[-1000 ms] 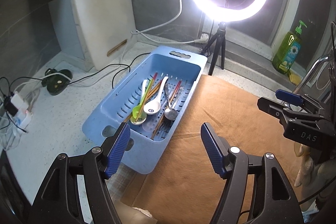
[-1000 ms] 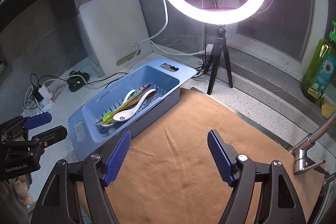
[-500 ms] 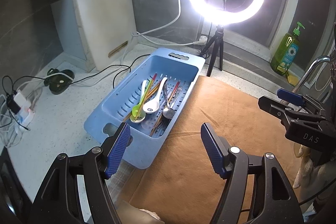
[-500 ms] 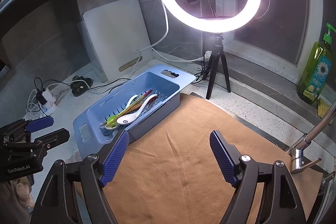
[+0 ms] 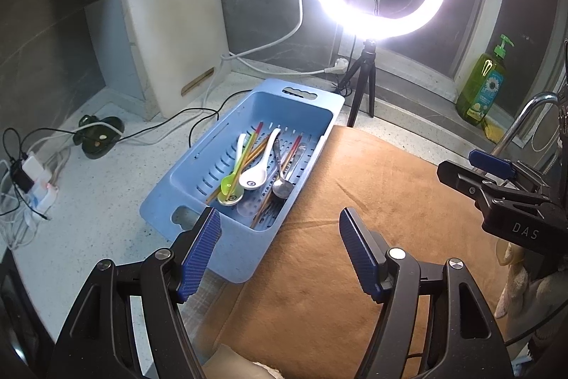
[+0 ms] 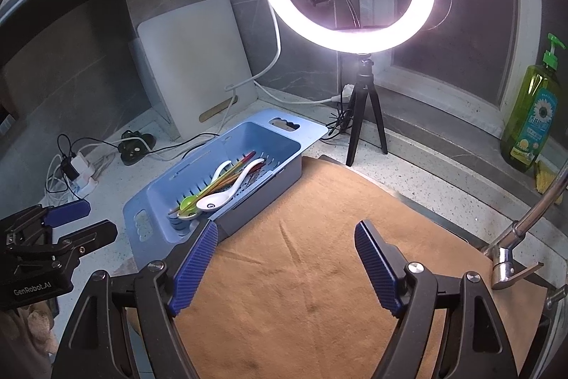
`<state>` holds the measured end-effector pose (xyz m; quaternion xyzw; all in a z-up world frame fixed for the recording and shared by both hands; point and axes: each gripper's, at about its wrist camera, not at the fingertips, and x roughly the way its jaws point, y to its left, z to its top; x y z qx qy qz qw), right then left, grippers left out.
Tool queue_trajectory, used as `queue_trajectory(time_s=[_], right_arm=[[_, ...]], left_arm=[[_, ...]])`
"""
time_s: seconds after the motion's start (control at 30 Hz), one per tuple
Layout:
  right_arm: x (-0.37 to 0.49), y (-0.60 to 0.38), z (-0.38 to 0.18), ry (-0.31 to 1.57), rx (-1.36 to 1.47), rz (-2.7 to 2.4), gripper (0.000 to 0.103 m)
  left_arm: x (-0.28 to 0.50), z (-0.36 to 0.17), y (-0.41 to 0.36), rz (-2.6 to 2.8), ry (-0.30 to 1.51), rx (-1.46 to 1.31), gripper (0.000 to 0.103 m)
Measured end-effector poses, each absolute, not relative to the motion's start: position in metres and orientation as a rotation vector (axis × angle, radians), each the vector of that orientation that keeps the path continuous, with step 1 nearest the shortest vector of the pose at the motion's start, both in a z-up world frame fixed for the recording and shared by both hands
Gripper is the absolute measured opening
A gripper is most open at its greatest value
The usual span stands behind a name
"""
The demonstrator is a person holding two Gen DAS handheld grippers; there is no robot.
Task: Organize utensils
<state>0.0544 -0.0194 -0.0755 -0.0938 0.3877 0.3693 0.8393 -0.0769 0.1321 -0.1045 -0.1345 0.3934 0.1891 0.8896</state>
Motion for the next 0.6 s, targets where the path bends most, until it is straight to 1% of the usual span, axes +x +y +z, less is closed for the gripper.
queue_trajectory(time_s=[0.1,0.6], right_arm=[[0.055,-0.022,-0.076,0.823,-0.193,0.775,0.077],[0.055,-0.037,-0.078,0.828,-0.181,0.744,0.077]], left_arm=[[-0.076,-0.104,0.130,0.391,0.818,-0.276,0.075],[-0.073,-0.110,0.120,0.366,0.844,-0.266,0.076]])
